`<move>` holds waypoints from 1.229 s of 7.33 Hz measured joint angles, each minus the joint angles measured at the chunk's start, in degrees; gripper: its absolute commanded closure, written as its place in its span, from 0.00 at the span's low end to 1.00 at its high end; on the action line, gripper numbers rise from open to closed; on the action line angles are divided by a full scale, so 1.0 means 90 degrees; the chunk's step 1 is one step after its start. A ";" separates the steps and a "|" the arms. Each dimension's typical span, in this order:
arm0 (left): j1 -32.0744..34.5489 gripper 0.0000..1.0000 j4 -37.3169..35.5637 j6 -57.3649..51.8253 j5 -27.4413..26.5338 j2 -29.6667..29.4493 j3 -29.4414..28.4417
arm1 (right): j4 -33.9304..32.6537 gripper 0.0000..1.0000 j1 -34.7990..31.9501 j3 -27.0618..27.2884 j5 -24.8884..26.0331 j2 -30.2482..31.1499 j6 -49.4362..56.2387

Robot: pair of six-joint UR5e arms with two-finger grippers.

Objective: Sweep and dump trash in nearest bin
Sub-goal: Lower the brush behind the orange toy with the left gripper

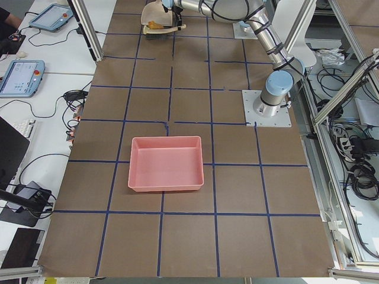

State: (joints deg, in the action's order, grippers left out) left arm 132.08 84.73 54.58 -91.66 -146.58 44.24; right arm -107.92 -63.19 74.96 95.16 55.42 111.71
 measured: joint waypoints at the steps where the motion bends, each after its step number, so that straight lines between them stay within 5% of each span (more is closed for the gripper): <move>1: 0.0007 1.00 0.0000 -0.0055 -0.0006 -0.0041 -0.0091 | 0.0017 1.00 0.0000 0.0004 0.0004 -0.0003 -0.0095; 9: 0.0003 1.00 0.0003 -0.0221 -0.0116 -0.0216 -0.0379 | 0.0036 1.00 0.0000 0.0003 0.0005 0.0007 -0.0361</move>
State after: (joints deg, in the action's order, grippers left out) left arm 132.11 84.76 52.59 -92.70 -148.53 40.83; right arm -107.60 -63.19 74.99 95.21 55.48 108.46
